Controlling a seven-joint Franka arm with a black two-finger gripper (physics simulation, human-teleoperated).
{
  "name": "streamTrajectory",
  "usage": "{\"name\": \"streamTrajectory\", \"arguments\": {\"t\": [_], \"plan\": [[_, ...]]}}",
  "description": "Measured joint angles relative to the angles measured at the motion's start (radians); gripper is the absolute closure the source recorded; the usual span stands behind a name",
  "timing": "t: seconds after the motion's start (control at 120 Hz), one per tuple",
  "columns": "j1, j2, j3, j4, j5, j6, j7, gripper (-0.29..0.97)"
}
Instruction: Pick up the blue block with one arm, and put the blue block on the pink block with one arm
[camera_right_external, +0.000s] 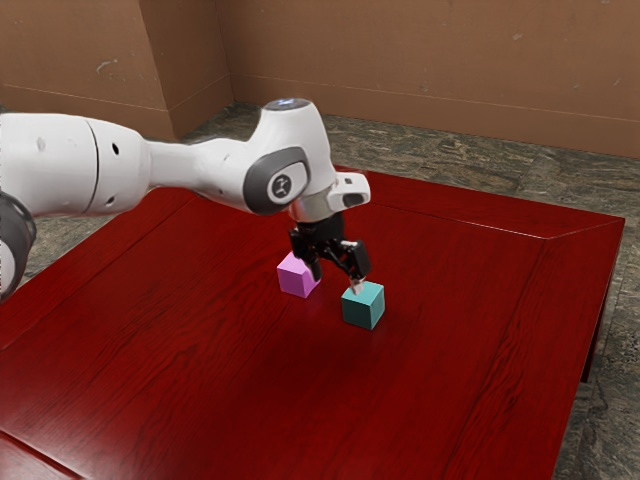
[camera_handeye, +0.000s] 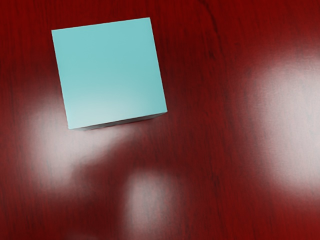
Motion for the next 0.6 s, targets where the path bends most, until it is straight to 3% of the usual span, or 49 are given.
{"name": "streamTrajectory", "arguments": {"t": [0.6], "plan": [[0.000,0.150,-0.002,0.173,0.037,-0.010,0.001,0.00]]}}
